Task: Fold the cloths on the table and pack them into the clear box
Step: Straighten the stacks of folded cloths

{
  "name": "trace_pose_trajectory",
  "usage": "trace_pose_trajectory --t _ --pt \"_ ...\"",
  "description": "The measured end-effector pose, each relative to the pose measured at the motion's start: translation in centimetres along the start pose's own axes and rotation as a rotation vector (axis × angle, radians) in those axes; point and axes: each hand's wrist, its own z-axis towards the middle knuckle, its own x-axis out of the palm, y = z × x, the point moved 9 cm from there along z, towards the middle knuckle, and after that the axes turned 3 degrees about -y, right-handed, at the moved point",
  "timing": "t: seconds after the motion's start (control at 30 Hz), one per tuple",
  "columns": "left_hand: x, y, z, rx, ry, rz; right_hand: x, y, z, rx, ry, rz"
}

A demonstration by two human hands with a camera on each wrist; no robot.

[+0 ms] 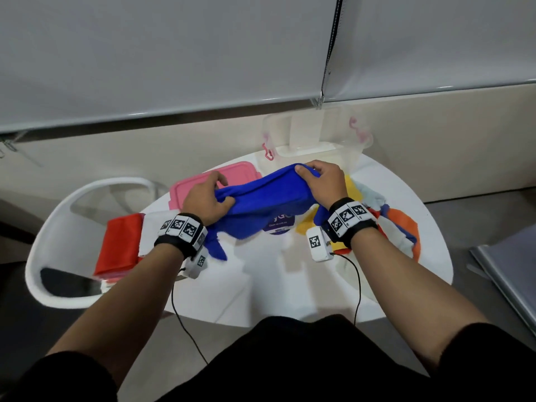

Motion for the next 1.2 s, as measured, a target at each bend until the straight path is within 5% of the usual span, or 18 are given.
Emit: trace_pose_trajectory --t 0.27,0.4,0.53,0.63,0.73,0.83,1.0,1.2 --pt "-4.8 5.0 -0.1 -0.194 -0.337 -0.078 -3.2 -2.5 -0.8 0.092 -0.179 -0.006" --pt "-3.3 5.9 0.9 -0.219 -0.138 -0.589 -5.0 -4.2 -0.9 0.146 -0.242 -0.091" --pt "-2.9 4.5 1.3 -0.284 -0.104 -0.855 -3.1 -6.5 -1.7 0.263 -0.047 -0.343" --pt "-2.1 0.6 1.1 -0.164 0.027 -0.799 0.3 -6.0 -2.7 0.249 0.118 -0.292" --pt "0.0 -4.2 0.6 0.025 0.290 -0.671 5.5 -1.4 -4.2 0.113 0.403 -0.043" --pt "0.7 -6.7 -0.1 0.081 0.409 -0.706 9.0 2.2 -5.4 0.148 0.599 0.215" --pt "-0.1 -4.5 0.0 -0.017 0.398 -0.816 8.0 4.1 -4.2 0.109 0.467 0.279" --pt "1.3 1.3 -2.2 -0.099 0.578 -0.168 5.1 5.9 -2.3 0.111 0.366 0.484"
